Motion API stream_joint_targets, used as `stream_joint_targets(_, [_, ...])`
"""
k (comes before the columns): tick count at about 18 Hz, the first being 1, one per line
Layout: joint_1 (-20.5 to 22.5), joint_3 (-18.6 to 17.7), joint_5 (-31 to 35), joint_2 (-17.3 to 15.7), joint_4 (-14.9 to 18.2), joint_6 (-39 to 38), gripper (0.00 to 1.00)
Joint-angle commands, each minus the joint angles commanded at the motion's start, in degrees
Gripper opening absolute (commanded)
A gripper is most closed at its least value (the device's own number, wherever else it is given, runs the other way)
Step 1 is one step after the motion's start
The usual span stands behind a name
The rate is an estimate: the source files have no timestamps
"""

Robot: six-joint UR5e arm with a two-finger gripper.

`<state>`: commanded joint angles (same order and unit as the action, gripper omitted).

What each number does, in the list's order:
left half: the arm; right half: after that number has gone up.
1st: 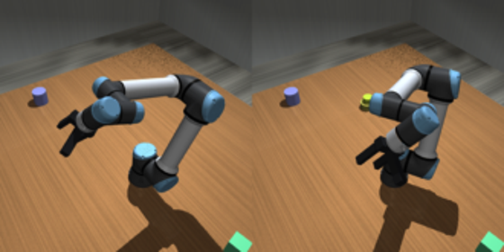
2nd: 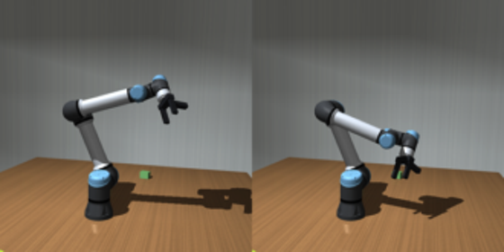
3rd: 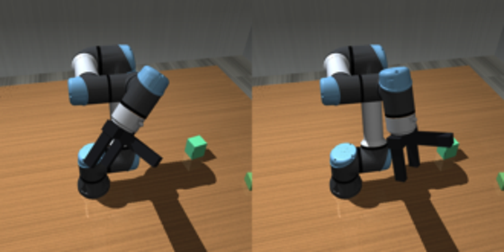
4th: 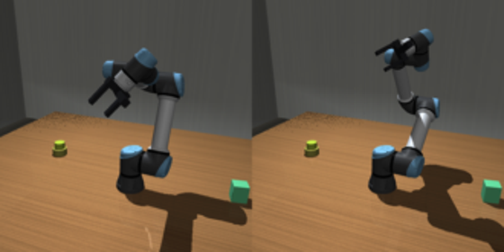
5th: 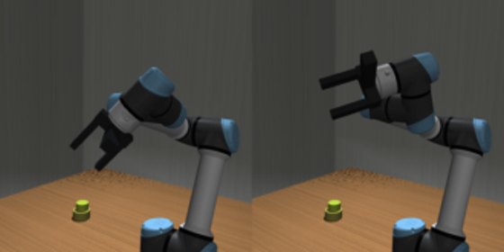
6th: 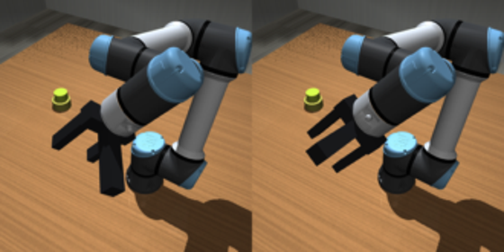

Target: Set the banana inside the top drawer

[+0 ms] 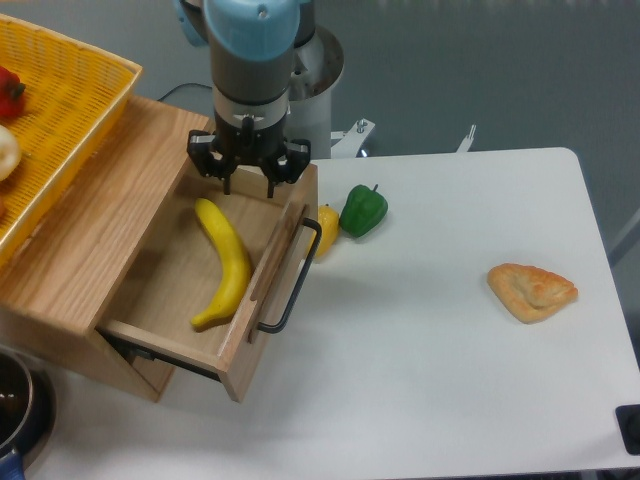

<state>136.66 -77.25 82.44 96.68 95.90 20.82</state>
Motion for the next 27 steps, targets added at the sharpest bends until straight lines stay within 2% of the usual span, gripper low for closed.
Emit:
stream_joint_targets(2, [1.5,-0.1,0.2,0.0,-1.7,3.0,0.69])
stream_joint_targets(4, [3.2,-0.4,0.3,0.4,-3.9,5.6,0.72])
stream_joint_targets(7, [4.6,-1.1,0.5,2.1,-9.4,8.4,0.80])
stream_joint_targets(9, [6.6,-2.1,0.6,3.3,-12.8,13.0,1.00])
stream_joint_targets(11, [7.8,-2.9,1.4,4.4,-14.7,18.4,1.00])
stream_joint_targets(14, [10.2,-3.3,1.8,6.1,-15.0,22.8,1.00])
stream_joint_targets(16, [10.8,-3.3,1.8,7.6,-16.1,24.0,1.00])
stream_joint_targets(19, [11.1,-3.7,1.8,10.2,-19.4,27.7,1.00])
stream_joint_targets(21, [11.1,-3.7,1.8,11.3,-20.0,28.7,1.00])
stream_joint_targets(23, [11.2,-3.7,1.8,12.5,-20.4,33.6,1.00])
stream_joint_targets(25, [11.5,-3.6,1.8,13.9,-21.4,37.4,1.00])
stream_joint_targets(27, [12.7,-3.1,1.8,15.3,-23.1,38.1,1.00])
